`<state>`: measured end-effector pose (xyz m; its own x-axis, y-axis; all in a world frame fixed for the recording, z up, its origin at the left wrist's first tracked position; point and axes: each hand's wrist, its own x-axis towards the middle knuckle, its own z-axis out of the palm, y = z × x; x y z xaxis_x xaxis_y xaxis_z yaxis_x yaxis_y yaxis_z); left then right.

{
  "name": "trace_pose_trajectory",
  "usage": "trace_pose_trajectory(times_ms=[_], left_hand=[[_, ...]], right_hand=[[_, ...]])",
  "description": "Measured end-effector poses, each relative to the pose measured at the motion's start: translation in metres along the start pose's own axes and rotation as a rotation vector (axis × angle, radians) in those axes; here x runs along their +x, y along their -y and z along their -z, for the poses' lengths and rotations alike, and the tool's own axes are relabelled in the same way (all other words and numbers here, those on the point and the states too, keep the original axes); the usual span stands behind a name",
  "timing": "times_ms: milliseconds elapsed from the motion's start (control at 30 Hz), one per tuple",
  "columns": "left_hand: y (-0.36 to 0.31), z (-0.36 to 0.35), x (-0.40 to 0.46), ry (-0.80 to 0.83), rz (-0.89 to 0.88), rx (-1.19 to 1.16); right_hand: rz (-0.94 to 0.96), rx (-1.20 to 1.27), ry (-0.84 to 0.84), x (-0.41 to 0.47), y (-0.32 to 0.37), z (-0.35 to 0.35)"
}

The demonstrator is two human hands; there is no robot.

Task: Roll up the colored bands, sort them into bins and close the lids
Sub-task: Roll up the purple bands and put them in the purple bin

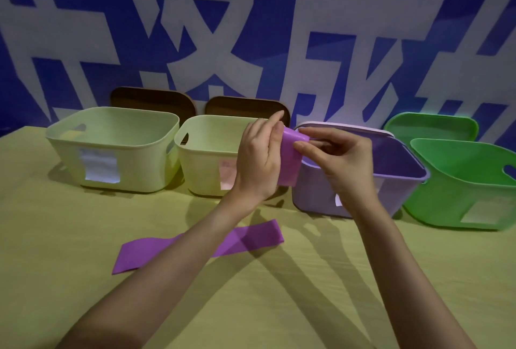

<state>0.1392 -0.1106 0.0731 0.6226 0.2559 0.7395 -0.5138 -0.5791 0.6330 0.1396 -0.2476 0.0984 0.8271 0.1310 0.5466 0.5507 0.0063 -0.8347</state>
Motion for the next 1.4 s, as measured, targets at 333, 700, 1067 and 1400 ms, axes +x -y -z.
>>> trace_pose_trajectory(times_ms=[333, 700, 1067, 1400], left_hand=[[0.020, -0.011, 0.004, 0.046, 0.018, 0.073], [0.015, -0.006, 0.016, 0.100, 0.472, -0.580], [0.022, -0.003, 0.019, 0.037, 0.444, -0.506], [0.013, 0.000, 0.020, -0.011, 0.549, -0.613]], right_hand=[[-0.062, 0.004, 0.060, 0.012, -0.018, 0.000], [-0.072, 0.035, 0.018, 0.021, -0.020, 0.005], [0.054, -0.162, -0.015, 0.022, -0.026, 0.007], [0.106, -0.164, -0.009, 0.021, -0.021, 0.004]])
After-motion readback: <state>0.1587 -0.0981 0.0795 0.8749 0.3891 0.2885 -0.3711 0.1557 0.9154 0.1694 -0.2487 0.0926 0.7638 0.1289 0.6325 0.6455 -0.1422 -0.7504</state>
